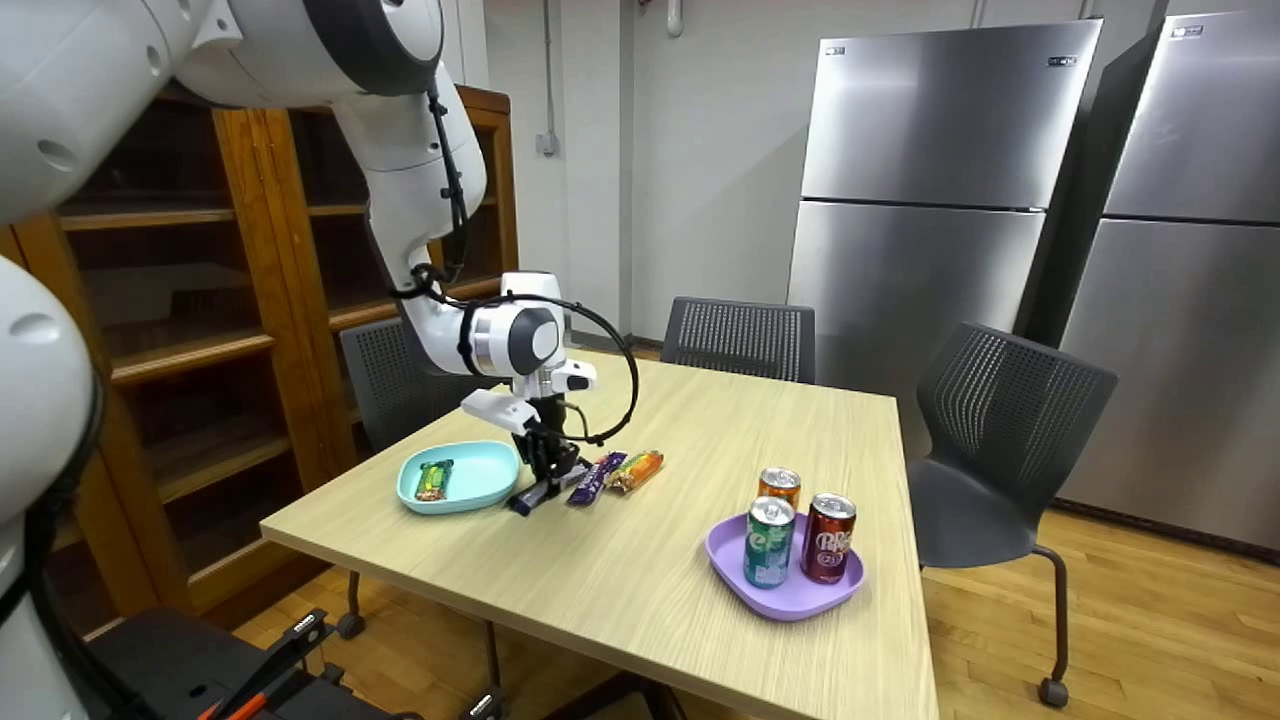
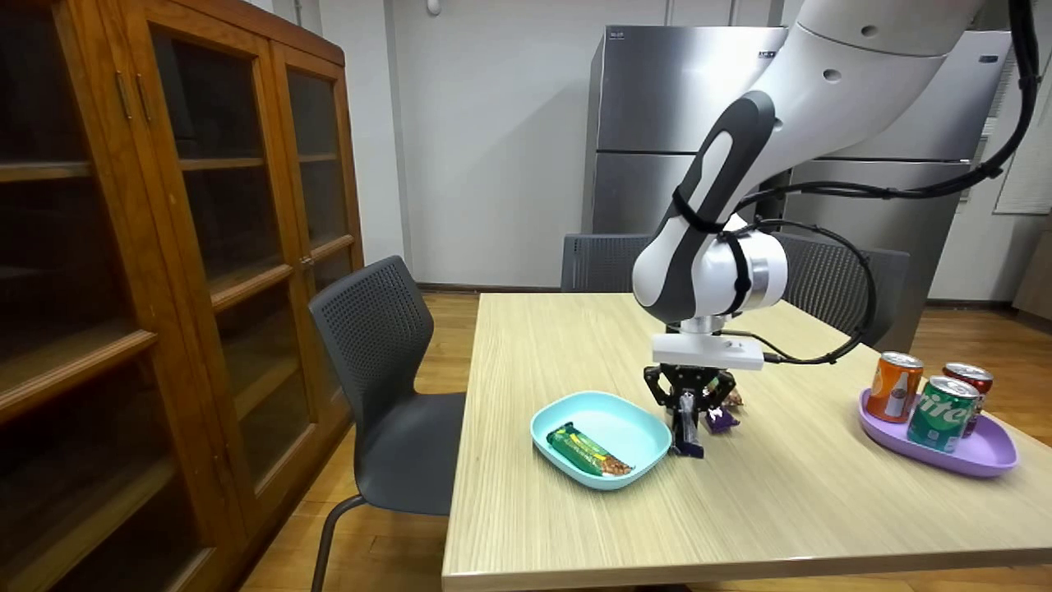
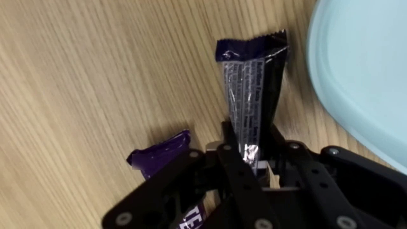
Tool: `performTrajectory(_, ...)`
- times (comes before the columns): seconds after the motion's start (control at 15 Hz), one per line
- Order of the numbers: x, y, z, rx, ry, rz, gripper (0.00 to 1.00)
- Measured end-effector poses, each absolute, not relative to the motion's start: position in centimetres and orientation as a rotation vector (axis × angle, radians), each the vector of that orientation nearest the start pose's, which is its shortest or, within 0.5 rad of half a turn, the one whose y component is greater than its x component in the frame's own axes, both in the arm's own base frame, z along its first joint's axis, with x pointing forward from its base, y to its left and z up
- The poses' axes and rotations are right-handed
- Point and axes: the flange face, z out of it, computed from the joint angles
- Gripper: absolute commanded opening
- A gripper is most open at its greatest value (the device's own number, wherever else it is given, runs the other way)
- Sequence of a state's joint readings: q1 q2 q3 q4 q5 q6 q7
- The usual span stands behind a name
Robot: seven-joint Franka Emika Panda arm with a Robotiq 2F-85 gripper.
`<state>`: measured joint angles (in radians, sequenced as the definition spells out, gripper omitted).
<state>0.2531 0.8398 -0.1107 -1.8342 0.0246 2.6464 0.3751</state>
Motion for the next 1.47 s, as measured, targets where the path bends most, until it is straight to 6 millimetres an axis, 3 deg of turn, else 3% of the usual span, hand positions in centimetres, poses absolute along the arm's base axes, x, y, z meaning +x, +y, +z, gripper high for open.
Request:
performTrajectory(0.27, 62.2, 9.1, 7.8, -3.191, 0.348, -0.028, 0.07)
performTrajectory(0.73, 63.5, 10.7, 12.1, -3.210, 0.158, -0.149, 0.07)
performTrajectory(1.0, 63.0, 13.0, 13.5, -3.240, -0.023, -0.187, 0.07)
performTrajectory(1.47, 60.5, 19.2, 13.1, -3.272, -0.377, -0.192, 0.07)
